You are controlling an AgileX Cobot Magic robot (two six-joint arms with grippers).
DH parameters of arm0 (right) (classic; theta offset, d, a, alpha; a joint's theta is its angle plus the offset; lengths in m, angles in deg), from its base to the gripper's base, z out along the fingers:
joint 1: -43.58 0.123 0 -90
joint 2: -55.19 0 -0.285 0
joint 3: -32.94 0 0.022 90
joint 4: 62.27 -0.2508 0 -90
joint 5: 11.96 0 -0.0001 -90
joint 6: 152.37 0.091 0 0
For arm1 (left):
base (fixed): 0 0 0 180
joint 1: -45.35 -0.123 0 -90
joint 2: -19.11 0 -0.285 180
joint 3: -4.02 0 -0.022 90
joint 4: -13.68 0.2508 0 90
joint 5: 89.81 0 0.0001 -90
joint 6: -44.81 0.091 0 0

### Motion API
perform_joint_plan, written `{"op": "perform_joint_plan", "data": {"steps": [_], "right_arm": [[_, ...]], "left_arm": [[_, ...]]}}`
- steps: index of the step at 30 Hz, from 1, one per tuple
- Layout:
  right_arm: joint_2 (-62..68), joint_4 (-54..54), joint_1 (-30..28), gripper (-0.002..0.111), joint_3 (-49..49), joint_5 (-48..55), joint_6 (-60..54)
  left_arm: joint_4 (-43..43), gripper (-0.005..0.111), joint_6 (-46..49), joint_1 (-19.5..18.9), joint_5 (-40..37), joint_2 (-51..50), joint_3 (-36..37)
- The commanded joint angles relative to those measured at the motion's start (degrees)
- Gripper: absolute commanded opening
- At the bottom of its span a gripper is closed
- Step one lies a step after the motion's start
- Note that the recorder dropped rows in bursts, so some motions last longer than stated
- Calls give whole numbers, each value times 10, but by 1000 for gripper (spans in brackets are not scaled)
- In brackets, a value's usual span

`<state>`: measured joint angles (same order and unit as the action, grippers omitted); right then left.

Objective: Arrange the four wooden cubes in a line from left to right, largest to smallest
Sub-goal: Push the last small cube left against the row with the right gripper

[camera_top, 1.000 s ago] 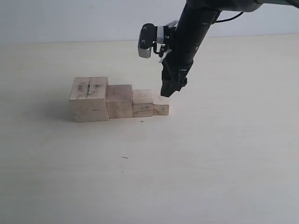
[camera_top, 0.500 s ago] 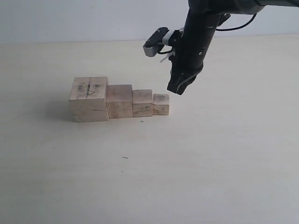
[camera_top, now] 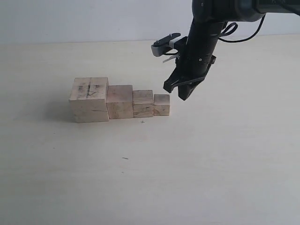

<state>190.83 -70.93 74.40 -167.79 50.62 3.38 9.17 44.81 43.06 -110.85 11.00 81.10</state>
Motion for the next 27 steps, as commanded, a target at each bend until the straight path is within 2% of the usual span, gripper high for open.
{"op": "perform_joint_plan", "data": {"steps": [1,9,14,27], "right_arm": [[19,-19,-2,0,0,-5,5],[22,-36,-2,0,0,-15,2],[22,-82,-2,0,0,-26,-43],[22,-84,-2,0,0,-18,-51]], "left_arm": [[1,0,0,3,6,3,1],[1,0,0,3,6,3,1],[1,0,0,3,6,3,1],[1,0,0,3,6,3,1]]}}
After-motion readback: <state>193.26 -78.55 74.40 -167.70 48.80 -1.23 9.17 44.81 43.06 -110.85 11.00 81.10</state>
